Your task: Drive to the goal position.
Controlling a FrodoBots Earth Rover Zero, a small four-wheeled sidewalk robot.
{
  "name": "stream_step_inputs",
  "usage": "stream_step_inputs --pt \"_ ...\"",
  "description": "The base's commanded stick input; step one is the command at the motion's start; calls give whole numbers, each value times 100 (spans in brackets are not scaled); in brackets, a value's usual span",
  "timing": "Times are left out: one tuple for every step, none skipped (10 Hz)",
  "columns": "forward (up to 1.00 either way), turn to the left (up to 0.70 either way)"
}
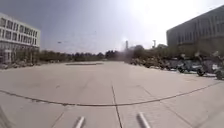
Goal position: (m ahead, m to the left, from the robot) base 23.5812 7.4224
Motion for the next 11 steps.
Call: stream_step_inputs --pt "100 0" --pt "100 0" --pt "100 0" --pt "100 0" --pt "100 0" --pt "100 0" --pt "100 0" --pt "100 0" --pt "100 0" --pt "100 0" --pt "100 0"
